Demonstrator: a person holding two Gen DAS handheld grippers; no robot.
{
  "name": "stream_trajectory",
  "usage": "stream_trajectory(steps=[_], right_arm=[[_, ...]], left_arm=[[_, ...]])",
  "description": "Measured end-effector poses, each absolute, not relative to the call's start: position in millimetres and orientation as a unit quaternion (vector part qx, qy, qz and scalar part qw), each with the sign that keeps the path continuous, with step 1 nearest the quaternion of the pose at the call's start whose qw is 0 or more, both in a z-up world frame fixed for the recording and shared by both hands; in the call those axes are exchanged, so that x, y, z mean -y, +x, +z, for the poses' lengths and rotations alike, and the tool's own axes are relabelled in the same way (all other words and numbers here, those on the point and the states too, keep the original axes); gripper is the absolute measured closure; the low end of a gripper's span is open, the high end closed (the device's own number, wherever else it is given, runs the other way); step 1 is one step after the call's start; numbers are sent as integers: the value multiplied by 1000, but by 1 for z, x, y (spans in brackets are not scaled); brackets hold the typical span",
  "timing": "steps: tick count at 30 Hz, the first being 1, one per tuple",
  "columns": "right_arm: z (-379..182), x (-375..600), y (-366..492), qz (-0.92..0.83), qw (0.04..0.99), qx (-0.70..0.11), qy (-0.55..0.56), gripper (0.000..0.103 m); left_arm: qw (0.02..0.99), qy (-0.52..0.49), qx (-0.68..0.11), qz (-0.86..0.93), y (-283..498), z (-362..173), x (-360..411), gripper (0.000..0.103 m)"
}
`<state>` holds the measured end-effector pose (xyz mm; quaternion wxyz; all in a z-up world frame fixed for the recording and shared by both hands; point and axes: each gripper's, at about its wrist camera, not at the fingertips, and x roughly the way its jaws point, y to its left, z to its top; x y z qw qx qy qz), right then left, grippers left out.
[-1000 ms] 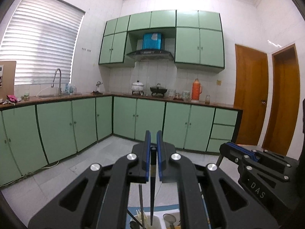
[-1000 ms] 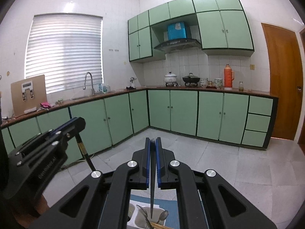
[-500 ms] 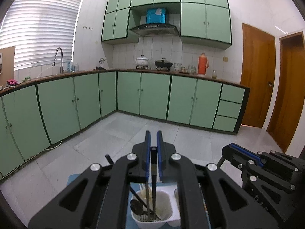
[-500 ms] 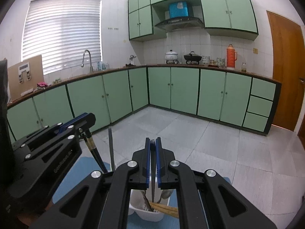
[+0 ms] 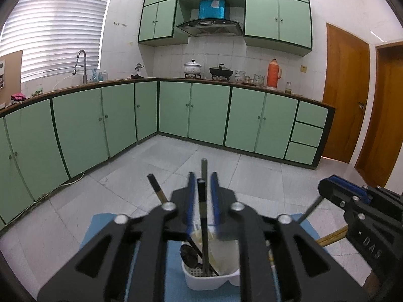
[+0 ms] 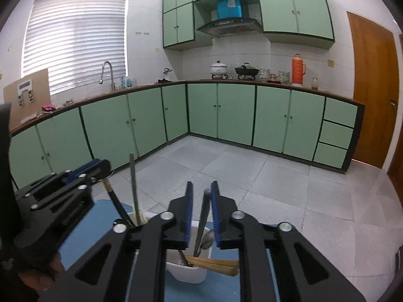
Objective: Organize utensils
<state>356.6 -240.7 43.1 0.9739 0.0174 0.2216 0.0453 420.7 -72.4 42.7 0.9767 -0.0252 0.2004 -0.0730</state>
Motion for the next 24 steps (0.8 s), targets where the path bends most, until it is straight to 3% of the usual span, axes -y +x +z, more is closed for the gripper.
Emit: stream_trajectory(steps=[4, 6, 11, 12, 15, 19, 24], right_arm=[[46, 255, 357, 39, 974, -219, 33, 70], [47, 260, 356, 38, 975, -216, 37, 60], [52, 269, 353, 34, 977, -206, 47, 50], [53, 271, 353, 34, 977, -204, 49, 44], [61, 280, 345, 28, 980, -189, 59, 30], [69, 290, 330, 27, 982, -178, 63, 24], [72, 298, 301, 21, 984, -170, 59, 10]], left_arm=[[978, -40, -191, -68, 417, 49, 62, 59], [979, -47, -189, -66, 416, 52, 58, 58], [980, -58, -180, -55, 413, 60, 49, 47], [981, -60, -177, -54, 412, 62, 47, 46], [983, -65, -165, -46, 404, 70, 37, 32], [987, -61, -146, -33, 384, 82, 30, 16], [989, -52, -140, -17, 351, 86, 23, 8]])
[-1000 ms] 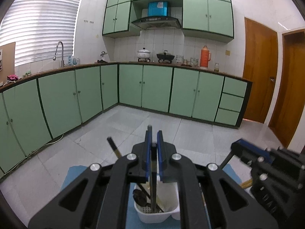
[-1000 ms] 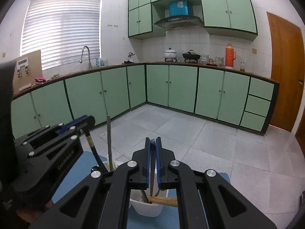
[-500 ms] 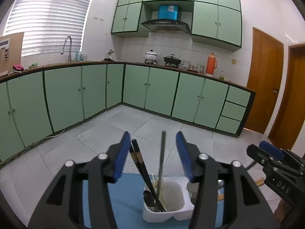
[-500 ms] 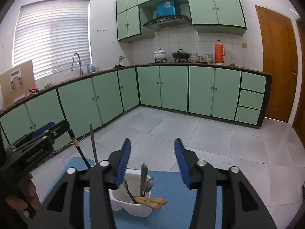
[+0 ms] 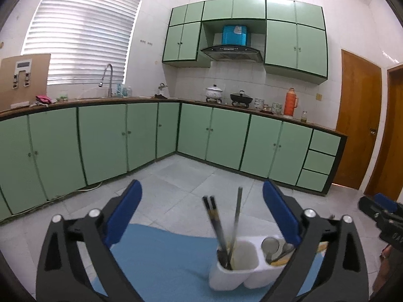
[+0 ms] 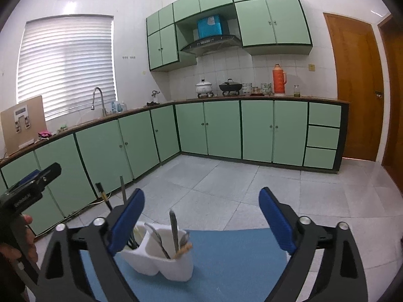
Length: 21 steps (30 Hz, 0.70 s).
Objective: Organize utensils
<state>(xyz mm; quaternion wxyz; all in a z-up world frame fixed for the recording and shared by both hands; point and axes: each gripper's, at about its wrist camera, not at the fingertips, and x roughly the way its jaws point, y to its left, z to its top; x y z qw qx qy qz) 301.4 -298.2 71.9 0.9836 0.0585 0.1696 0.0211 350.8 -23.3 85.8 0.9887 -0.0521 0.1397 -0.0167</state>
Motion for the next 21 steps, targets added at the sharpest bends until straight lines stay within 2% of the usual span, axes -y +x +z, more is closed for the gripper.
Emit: stream_trajectory(steps=[5, 12, 21], right_arm=[[65, 299, 266, 22, 983, -174, 57, 6], [53, 288, 227, 50, 975, -207, 65, 6], [52, 263, 178, 57, 977, -204, 28, 6]], left_arm=[[987, -51, -152, -12, 319, 77, 20, 5], [984, -27, -176, -15, 273, 63, 26, 5], [985, -6, -169, -26, 218, 57, 34, 5]])
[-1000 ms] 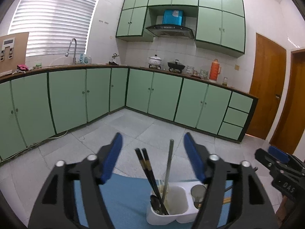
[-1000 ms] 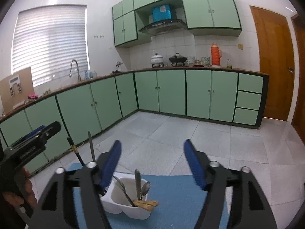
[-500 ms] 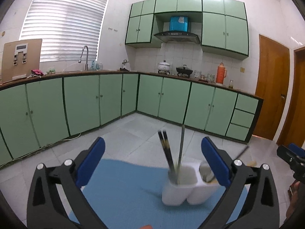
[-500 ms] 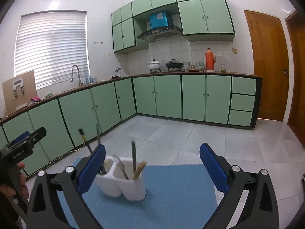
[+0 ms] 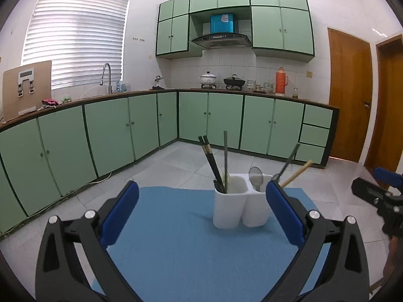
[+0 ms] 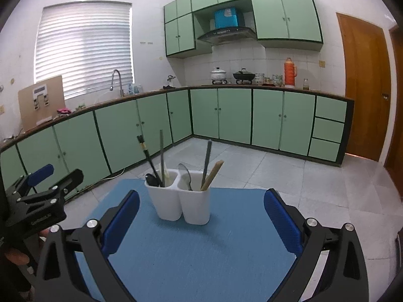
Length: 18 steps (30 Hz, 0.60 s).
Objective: Organize utensils
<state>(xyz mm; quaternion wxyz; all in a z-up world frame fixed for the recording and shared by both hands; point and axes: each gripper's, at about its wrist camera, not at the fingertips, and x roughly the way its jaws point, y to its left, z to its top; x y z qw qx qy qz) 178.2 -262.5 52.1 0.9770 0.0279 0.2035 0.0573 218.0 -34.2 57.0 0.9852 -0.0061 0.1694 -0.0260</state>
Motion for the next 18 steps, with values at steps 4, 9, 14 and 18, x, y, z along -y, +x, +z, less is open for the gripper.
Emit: stream_trajectory(steps=[4, 9, 14, 18], right_arm=[[53, 255, 162, 59, 978, -199, 25, 6], [55, 253, 149, 66, 979, -192, 30, 6], [57, 251, 139, 75, 978, -190, 34, 6], [59, 250, 131, 79, 979, -187, 34, 6]], left_arm=[[988, -1, -153, -22, 200, 60, 34, 5], [990, 2, -138, -25, 183, 64, 31, 5], [991, 8, -133, -28, 169, 65, 31, 5], [991, 5, -131, -32, 161, 65, 32, 5]])
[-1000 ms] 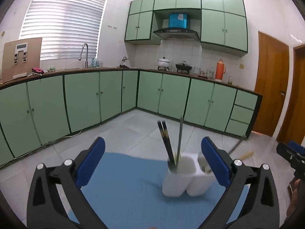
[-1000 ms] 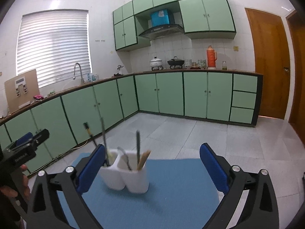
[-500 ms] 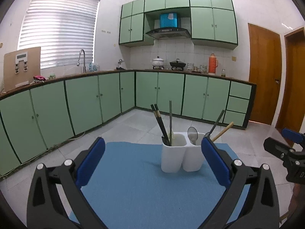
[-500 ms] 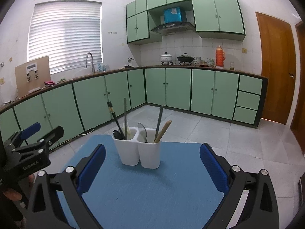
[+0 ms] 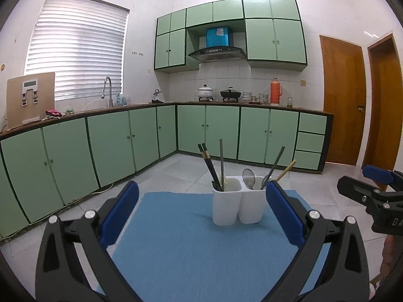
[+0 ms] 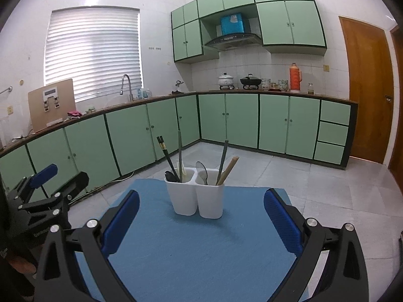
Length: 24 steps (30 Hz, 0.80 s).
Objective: Organize utensils
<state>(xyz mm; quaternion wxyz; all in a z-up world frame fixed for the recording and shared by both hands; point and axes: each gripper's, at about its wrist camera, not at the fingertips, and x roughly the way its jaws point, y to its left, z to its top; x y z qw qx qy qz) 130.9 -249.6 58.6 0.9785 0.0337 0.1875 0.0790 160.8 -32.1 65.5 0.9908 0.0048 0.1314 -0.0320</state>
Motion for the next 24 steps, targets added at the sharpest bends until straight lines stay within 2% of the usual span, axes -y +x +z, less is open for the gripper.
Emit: stream_trajectory(steps=[24], right_arm=[[75, 249, 101, 81, 983, -163, 26, 6]], left_arm=[[991, -2, -119, -54, 132, 79, 38, 5]])
